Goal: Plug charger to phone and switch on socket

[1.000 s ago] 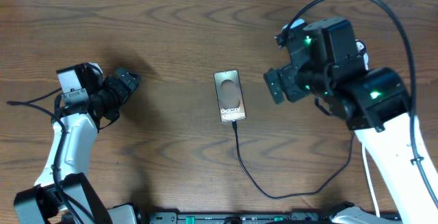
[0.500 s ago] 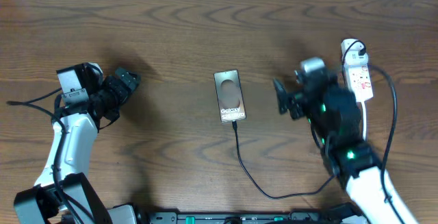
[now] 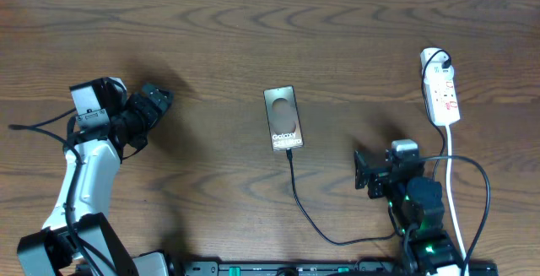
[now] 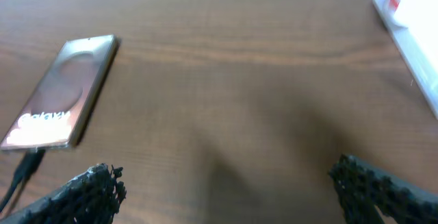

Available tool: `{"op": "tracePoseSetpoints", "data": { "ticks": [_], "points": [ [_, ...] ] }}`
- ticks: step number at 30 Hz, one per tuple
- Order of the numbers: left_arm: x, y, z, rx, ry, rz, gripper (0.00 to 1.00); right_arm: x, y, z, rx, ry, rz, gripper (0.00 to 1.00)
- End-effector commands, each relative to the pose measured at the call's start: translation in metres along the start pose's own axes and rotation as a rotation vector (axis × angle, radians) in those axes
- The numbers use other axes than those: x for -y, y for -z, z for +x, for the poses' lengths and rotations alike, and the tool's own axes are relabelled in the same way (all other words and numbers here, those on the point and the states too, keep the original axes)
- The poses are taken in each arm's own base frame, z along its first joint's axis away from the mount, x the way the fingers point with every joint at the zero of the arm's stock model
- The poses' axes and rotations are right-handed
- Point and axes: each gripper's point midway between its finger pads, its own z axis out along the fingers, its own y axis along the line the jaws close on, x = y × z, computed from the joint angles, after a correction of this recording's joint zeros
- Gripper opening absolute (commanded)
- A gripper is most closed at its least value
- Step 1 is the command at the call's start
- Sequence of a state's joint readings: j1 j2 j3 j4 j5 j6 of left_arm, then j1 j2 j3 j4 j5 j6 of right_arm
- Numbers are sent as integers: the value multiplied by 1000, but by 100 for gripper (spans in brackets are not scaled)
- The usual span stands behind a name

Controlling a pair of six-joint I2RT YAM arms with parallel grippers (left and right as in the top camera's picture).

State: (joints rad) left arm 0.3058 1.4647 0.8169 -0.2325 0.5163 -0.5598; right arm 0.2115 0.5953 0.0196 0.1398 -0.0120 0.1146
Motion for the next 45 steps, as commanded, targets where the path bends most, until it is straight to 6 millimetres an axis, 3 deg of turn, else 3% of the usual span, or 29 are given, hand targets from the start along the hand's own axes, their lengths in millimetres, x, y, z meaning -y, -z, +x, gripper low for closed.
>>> {"op": "tracePoseSetpoints", "data": {
  "ticks": [1,9,20,32,45],
  "points": [
    [-1,0,-3,8,-12,-8,98,-1,3,7,-15,-25,-14,99],
    [-1,0,-3,8,-12,-8,98,1,13,12,-23,-24,-4,99],
    [-1,0,-3,8,-12,-8,98,10,24,-21,130,2,27,99],
    [-1,0,-3,8,-12,-8,98,26,53,-72,380,-9,95,99],
    [-1,0,-3,8,-12,-8,98,28,52,-70,375,-11,100,99]
  ]
}}
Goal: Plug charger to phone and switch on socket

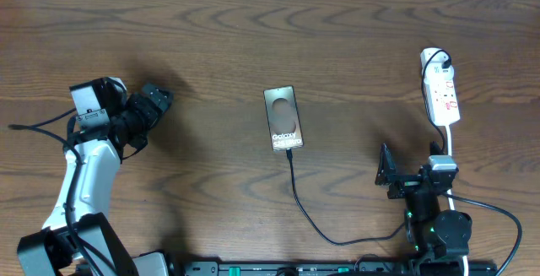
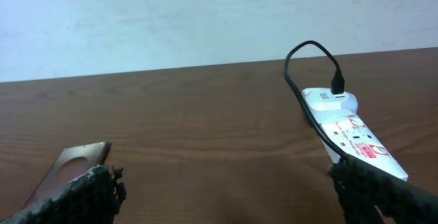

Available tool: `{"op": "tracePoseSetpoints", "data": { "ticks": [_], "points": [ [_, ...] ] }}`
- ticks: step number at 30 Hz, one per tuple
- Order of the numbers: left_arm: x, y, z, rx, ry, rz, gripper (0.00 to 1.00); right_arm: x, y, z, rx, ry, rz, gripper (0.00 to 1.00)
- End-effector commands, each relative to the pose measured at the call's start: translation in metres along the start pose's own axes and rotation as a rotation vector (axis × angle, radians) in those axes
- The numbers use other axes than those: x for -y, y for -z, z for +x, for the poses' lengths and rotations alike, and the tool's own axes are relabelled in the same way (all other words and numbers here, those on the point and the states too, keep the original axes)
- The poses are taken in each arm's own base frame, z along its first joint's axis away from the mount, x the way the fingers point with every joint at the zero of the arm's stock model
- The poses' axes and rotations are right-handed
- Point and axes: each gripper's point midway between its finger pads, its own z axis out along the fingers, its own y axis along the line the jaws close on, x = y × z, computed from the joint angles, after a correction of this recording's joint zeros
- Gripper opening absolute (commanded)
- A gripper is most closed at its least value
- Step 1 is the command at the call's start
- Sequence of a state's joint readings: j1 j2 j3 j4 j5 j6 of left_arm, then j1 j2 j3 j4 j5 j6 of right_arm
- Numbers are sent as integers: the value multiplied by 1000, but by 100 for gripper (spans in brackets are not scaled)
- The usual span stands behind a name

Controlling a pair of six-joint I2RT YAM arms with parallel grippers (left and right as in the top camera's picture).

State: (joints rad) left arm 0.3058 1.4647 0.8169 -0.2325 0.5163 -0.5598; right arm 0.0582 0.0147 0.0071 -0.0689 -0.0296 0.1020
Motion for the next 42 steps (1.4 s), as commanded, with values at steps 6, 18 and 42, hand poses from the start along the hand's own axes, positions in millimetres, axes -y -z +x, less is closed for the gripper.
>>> {"op": "tracePoseSetpoints", "data": {
  "ticks": [6,18,42],
  "points": [
    [-1,0,-3,8,-12,-8,98,1,0,0,4,9,5,99],
    [33,41,-16,127,-84,77,98,1,0,0,4,9,5,99],
    [115,206,30,513,-371,298,98,1,0,0,4,9,5,99]
  ]
}}
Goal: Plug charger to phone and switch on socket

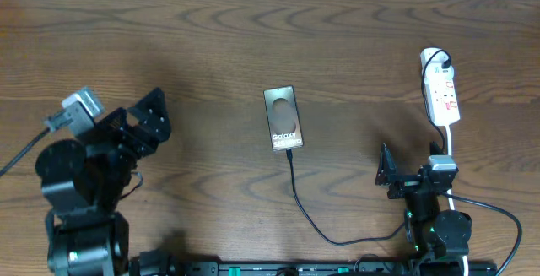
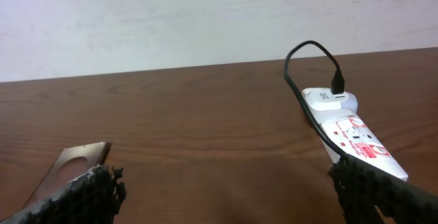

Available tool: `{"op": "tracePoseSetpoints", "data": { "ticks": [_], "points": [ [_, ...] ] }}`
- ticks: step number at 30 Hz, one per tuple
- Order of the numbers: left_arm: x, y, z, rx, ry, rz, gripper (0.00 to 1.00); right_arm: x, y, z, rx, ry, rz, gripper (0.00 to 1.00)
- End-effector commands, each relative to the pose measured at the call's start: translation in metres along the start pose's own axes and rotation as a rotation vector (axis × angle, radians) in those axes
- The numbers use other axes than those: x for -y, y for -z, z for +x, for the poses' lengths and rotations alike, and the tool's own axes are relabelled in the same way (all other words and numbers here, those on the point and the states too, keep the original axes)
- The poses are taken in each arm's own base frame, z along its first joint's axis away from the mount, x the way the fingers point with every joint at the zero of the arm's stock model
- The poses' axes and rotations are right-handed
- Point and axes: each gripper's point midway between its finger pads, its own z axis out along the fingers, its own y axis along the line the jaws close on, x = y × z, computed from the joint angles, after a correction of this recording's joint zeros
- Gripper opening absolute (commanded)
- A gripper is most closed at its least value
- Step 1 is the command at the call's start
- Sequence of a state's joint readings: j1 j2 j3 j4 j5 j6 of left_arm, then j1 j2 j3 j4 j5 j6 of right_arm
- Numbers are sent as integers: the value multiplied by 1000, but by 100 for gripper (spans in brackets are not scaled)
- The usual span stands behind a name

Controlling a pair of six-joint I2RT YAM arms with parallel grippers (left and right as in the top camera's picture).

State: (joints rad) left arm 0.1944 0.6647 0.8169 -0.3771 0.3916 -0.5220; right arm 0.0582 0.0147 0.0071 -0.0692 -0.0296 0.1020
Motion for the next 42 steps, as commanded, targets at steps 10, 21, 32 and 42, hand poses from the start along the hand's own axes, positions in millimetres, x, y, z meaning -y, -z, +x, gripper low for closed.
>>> {"op": "tracePoseSetpoints", "data": {
  "ticks": [10,21,32,42],
  "points": [
    [-6,66,7,129,-43,-93,98,1,0,0,4,9,5,99],
    [-11,106,25,270,-81,-42,98,1,0,0,4,9,5,99],
    [-31,81,37,332,-89,-19,98,1,0,0,4,9,5,99],
    [-2,93,-24,820,-127,225,98,1,0,0,4,9,5,99]
  ]
}}
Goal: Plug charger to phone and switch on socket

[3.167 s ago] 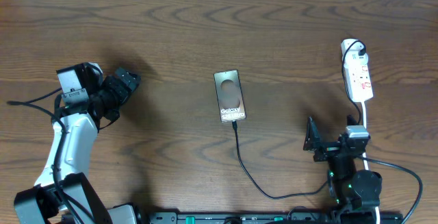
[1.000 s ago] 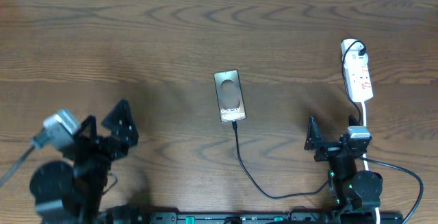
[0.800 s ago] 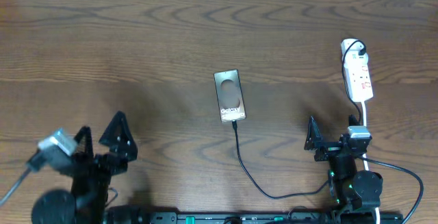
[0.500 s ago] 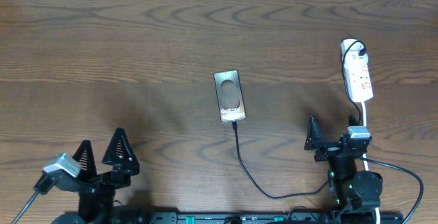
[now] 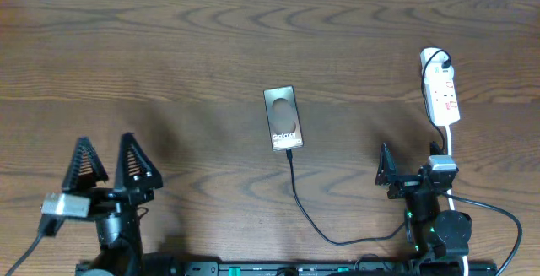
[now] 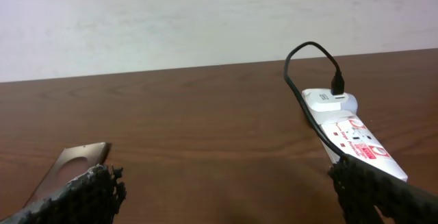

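The phone [image 5: 283,118] lies face down mid-table, its back reading "Galaxy"; only its corner [image 6: 75,159] shows in the right wrist view. A black charger cable [image 5: 297,196] meets the phone's near edge and loops toward the front right. The white power strip [image 5: 440,90] lies at the far right with a black plug [image 6: 337,87] in its far end. My right gripper [image 6: 229,196] is open and empty near the front edge, well short of the strip [image 6: 345,131]. My left gripper [image 5: 108,165] is open and empty at the front left.
A white cord [image 5: 449,154] runs from the power strip toward the front edge, past my right arm. A pale wall [image 6: 205,18] rises behind the table's far edge. Bare brown wood [image 5: 186,48] lies between the phone and both arms.
My left arm has gone from the left middle of the table to the front left edge, fingers spread and pointing away. The right arm, phone, cable and strip have not moved.
At first my right gripper was open low over the table, right of the phone, with the left arm stretched out at the far left. Then the right arm stood back at the front right edge. The left arm then drew in and now stands at the front left.
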Available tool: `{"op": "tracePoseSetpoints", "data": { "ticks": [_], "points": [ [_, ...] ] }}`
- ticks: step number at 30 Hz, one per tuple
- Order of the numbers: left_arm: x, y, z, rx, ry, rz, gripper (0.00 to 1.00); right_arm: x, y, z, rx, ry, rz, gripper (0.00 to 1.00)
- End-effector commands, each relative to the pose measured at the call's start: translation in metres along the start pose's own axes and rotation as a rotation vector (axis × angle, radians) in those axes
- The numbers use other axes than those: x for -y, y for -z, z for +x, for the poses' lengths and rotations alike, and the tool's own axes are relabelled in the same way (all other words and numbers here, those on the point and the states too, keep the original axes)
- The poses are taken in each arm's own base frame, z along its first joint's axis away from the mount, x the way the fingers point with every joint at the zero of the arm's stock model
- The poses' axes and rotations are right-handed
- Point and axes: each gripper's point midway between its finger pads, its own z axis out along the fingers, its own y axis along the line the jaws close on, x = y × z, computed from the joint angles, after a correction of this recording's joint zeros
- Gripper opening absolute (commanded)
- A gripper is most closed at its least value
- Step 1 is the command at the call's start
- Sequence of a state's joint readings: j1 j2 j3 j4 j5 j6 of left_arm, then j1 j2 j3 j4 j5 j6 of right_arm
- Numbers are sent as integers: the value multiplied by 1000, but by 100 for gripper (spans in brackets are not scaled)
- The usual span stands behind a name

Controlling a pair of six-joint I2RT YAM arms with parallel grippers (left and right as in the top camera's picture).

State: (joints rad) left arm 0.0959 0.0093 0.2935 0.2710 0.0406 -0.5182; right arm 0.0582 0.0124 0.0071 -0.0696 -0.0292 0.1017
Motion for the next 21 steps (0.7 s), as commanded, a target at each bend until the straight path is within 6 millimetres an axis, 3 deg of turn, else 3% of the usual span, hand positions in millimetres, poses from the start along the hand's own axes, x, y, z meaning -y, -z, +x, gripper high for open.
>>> {"op": "tracePoseSetpoints", "data": {
  "ticks": [1,7,13,21],
  "points": [
    [-12,1,9,58,-14,0,98,1,0,0,2,9,4,99],
    [-38,5,49,8,-15,-30,98,1,0,0,2,9,4,99],
    [-50,7,67,-31,-17,-56,98,1,0,0,2,9,4,99],
    [-83,18,119,-238,-27,-182,98,1,0,0,2,9,4,99]
  ]
}}
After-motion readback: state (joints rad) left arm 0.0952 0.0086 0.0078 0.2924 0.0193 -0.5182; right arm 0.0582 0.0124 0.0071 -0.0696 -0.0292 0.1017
